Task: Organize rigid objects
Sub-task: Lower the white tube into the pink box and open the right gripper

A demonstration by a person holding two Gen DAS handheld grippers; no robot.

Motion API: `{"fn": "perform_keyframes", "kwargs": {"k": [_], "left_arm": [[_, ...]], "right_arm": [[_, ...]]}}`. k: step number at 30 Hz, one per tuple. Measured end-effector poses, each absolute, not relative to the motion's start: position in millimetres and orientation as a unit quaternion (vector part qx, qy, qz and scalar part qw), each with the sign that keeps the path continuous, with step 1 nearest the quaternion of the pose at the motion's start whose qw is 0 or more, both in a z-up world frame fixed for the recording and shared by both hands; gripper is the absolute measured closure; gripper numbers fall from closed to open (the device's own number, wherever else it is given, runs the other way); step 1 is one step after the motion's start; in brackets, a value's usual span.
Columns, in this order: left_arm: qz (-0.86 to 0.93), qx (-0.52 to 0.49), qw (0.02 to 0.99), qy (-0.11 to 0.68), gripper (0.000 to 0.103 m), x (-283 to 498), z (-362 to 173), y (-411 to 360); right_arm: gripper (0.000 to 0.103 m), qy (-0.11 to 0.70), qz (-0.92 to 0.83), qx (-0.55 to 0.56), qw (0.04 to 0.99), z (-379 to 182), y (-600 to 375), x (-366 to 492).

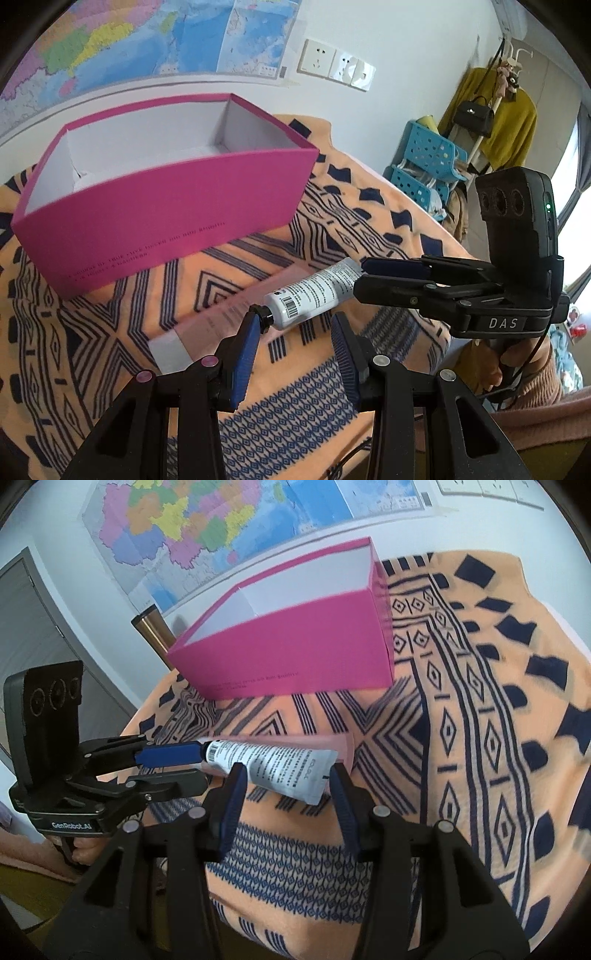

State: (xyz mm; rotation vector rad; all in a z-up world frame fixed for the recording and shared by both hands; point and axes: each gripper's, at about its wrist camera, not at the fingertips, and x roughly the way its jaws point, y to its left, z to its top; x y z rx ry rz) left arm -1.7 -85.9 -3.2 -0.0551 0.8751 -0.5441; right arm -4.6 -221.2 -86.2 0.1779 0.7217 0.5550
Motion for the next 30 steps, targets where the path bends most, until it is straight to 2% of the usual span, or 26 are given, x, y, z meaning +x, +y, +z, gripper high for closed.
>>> {"fn": "perform_keyframes", "kwargs": {"k": [14, 30], "left_arm": [[-0.24, -0.007, 0.897, 0.372, 0.063, 22.2, 33.5, -81.9], [-0.23, -0.021, 0.905, 0.358, 0.063, 76.0, 55.2, -72.3]], "right_arm": [[0.054, 0.3, 0.277, 0.057, 0.911, -45.8, -212.2, 18.7], [0.054, 0.268, 0.278, 0.043, 0.921, -9.4, -209.3, 71.2]]}}
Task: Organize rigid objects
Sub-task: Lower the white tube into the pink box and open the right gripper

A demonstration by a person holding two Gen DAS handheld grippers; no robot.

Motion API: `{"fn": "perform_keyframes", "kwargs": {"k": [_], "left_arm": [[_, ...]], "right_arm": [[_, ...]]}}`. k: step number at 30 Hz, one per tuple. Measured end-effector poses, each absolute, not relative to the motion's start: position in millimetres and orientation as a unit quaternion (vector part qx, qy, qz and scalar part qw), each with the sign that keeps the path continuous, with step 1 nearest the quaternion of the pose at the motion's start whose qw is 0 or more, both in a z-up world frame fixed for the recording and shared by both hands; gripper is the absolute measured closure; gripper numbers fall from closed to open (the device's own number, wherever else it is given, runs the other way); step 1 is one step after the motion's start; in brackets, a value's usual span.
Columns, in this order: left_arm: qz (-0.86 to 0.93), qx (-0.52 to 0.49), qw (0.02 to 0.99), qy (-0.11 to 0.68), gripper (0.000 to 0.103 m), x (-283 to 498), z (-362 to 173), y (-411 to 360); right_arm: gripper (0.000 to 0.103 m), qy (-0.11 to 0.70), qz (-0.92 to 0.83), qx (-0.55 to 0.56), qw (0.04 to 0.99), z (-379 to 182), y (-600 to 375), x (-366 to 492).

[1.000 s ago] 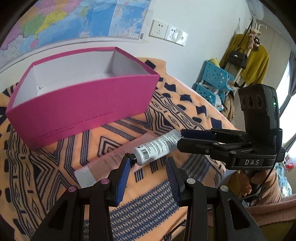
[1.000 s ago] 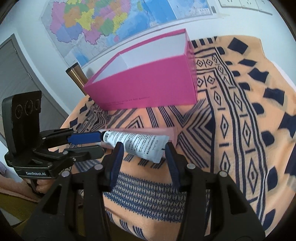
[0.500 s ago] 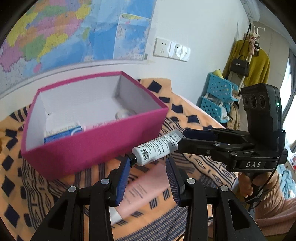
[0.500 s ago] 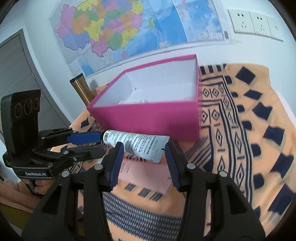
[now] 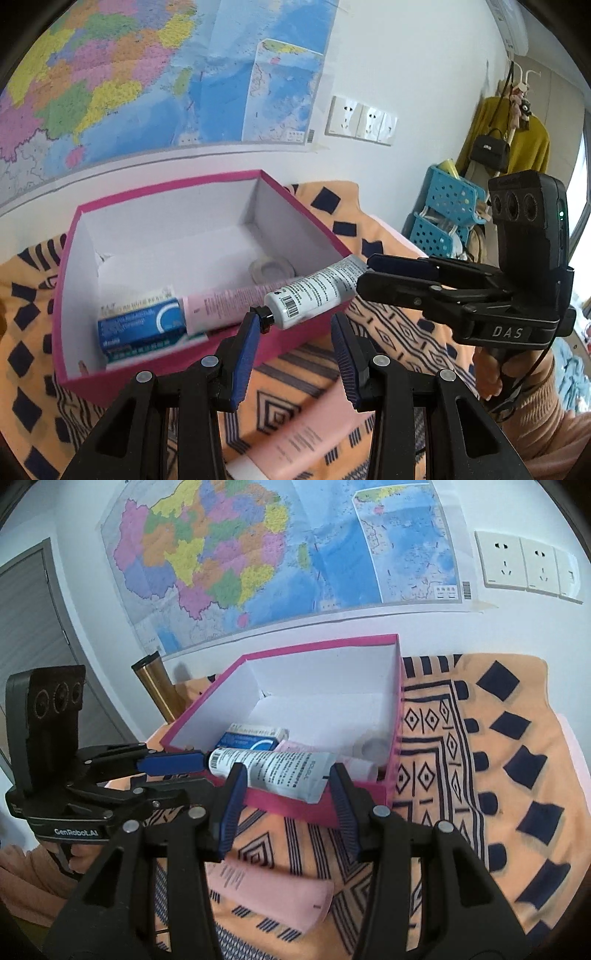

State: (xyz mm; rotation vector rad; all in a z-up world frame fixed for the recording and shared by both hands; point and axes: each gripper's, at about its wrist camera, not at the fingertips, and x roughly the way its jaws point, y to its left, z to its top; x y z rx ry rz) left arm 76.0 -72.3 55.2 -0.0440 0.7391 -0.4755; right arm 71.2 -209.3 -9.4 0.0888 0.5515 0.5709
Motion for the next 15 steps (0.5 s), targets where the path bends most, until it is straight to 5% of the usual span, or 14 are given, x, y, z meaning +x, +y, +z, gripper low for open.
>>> {"fn": "perform_keyframes", "kwargs": {"k": [15], "left_arm": [[-0.206, -0.023, 0.902, 0.379, 0.063, 116.8, 45.5, -69.0]], "right_arm": [[0.054, 0.288, 0.266, 0.029, 0.919, -4.0, -202.5, 118.9]]}}
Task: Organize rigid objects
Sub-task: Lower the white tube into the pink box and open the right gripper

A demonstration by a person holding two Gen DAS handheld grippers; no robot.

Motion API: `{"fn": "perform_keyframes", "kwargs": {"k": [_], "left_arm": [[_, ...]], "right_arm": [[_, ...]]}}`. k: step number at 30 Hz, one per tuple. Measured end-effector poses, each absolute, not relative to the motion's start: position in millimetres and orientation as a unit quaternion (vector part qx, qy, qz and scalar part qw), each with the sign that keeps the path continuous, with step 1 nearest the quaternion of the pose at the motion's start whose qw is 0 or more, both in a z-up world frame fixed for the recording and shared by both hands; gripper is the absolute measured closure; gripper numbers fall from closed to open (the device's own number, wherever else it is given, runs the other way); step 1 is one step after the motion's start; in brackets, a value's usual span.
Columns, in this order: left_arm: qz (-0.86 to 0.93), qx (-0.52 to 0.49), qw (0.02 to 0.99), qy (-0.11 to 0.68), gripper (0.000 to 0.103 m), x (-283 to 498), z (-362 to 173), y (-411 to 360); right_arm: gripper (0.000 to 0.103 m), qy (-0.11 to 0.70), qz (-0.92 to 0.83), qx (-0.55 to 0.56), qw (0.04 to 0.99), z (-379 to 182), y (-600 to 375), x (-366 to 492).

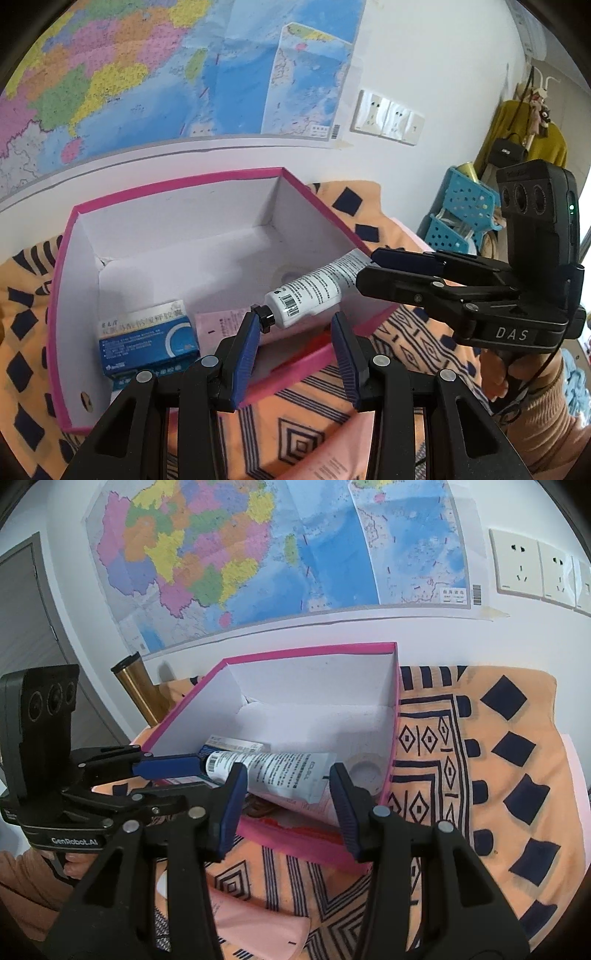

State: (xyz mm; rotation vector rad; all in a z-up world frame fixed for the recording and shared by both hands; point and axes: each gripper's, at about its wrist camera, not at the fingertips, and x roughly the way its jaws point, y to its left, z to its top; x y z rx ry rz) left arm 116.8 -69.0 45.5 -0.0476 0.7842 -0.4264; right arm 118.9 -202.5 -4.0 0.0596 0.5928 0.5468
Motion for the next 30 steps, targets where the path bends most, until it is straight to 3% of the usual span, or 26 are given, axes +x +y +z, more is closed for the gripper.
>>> {"fn": "perform_keyframes", "kwargs": {"k": [14, 30], "left_arm": [[-0.191, -0.02, 0.894, 0.404, 0.063, 145.6, 31.1, -69.8], [-0.19, -0.034, 0.883, 0.428, 0.063, 153.2, 12.6, -67.3]], "right_arm": [[0.054, 0.329, 0.245, 0.03, 0.912, -21.1, -199.7, 151.1], [0.054, 0.322, 0.224, 0.025, 0.919, -18.3, -196.4, 156.1]]}}
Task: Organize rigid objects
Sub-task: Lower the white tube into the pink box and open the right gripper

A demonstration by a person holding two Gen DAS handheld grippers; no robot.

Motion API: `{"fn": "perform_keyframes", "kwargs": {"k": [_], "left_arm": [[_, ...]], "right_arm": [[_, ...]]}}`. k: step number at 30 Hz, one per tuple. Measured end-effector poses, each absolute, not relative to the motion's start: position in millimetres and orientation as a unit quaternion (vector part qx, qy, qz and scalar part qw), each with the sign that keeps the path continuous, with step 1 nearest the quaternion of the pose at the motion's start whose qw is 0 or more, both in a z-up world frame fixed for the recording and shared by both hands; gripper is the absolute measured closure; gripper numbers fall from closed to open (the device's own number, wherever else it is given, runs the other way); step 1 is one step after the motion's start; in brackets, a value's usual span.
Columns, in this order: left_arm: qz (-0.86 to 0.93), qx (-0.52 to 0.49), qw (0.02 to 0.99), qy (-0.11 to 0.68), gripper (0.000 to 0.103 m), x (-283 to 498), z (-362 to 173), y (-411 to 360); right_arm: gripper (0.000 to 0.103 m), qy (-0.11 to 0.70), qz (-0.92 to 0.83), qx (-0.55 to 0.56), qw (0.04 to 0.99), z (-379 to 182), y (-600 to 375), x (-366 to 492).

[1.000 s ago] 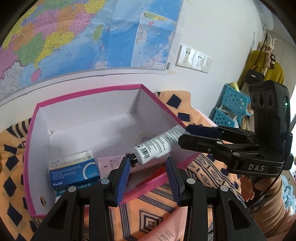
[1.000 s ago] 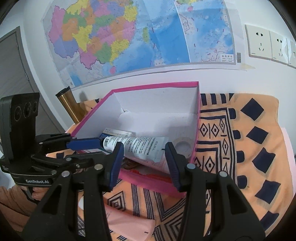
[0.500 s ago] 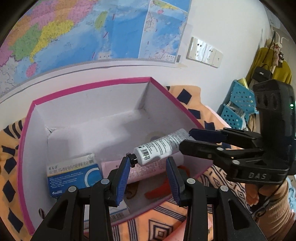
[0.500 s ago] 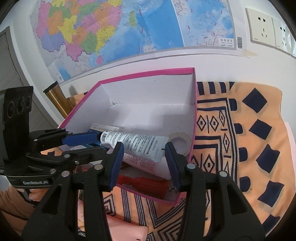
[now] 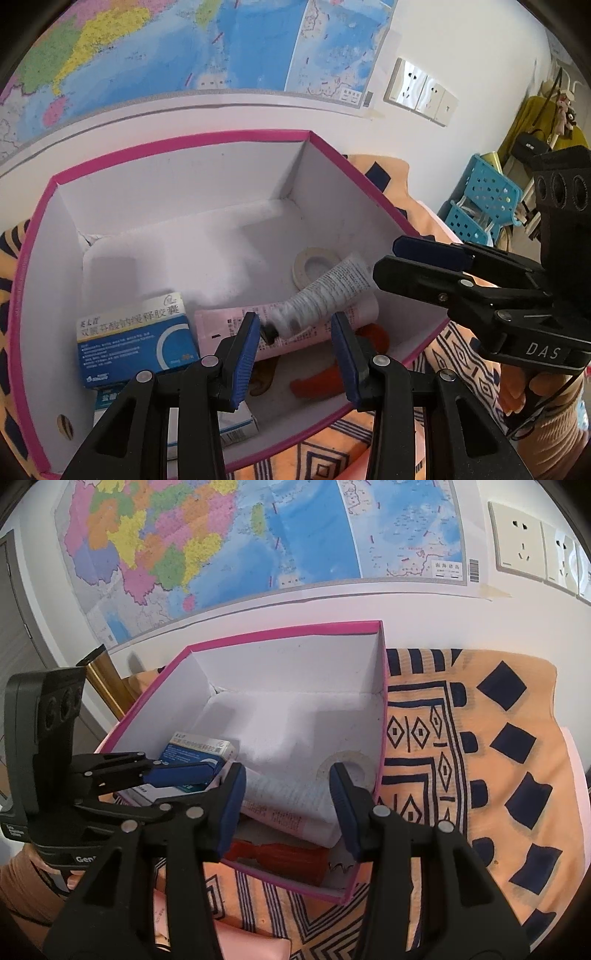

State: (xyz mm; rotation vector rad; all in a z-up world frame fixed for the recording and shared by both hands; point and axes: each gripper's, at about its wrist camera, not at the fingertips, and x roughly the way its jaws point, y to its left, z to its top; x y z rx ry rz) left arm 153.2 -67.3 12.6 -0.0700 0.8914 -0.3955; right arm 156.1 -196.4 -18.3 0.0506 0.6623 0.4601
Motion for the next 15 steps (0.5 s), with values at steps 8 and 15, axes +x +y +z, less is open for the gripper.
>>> {"fn": "perform_keyframes", "kwargs": {"k": [8, 15], "left_arm": [[-0.188, -0.018, 0.893, 0.408, 0.063, 140.9, 19.8, -68.6], [-0.187, -0.014, 0.908, 0.375, 0.063, 119.8, 35.4, -61.7]], "right_arm": [[0.054, 0.318, 0.23, 0.032, 0.919, -20.6, -199.1, 149.9], [0.054, 0.313, 0.237, 0.034, 0.919, -22.0, -201.4, 137.2]]}}
